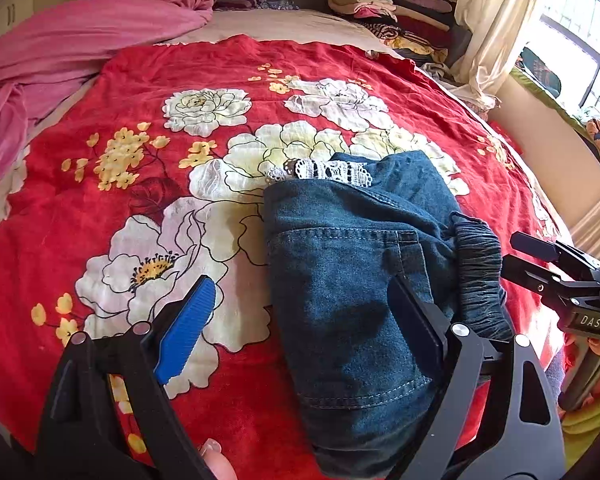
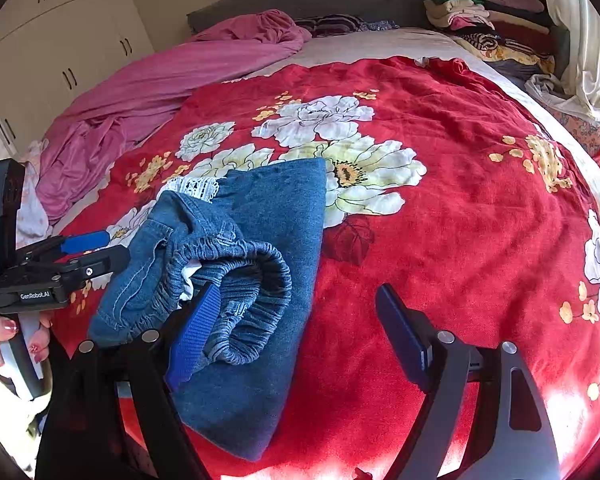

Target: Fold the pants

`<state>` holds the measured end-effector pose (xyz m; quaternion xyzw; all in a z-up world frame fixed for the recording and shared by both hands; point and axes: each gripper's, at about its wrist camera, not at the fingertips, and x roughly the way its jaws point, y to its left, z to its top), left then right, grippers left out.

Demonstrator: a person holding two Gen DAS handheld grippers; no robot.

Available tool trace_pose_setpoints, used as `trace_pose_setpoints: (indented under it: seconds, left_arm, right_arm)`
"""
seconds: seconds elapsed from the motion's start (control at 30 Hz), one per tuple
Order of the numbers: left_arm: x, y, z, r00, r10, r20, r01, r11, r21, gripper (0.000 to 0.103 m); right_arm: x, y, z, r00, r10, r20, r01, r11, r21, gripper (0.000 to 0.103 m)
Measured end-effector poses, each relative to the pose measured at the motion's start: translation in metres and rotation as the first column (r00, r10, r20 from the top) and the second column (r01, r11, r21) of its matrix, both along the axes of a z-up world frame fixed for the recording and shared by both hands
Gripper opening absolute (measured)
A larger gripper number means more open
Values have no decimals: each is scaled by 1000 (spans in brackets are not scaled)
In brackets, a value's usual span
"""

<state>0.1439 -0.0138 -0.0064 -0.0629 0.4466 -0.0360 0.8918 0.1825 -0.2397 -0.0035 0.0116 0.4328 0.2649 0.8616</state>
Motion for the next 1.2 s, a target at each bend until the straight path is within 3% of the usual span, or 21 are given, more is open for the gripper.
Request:
trace_pose_setpoints:
  seconds: [0.2,0.37,0.43,0.57,0.83,0.9,0.97,1.2]
  left_arm:
    - [4,2,-22,999,9,-35,-10,1000,-28,81]
    - [7,5,-30,999,21,-40,-24,997,-74,81]
    - [7,3,-31,999,19,-37,-22,997,-75,81]
    - [7,-1,-30,1000,-4,-26,2,997,-75,81]
    - [11,-3,-32,1000,-18,-18,16,994,-108,81]
    - [13,-5,-32,1000,-21,-14,19,994,-109,81]
    - [14,-8,-32,1000,-23,-16,21,993,-113,81]
    - [5,-17,-21,999,-36,12,37,994,-106,33]
  right_arm:
    - [8,1,-11,999,-16,-35,17,1000,12,79]
    - [18,8,-24,995,32,-95,-28,998,49,55]
    - [21,14,-30,993,38,-111,-33,998,50,50]
    - [20,24,-31,995,56,-87,-54,998,22,50]
    - [36,10,-45,985,47,-168,-21,988,155,51]
    - [34,13,-42,986,55,-157,-31,988,149,47]
    - [29,19,-37,989,67,-131,-48,989,142,31]
    - [0,31,-11,999,44,6,-44,994,98,18]
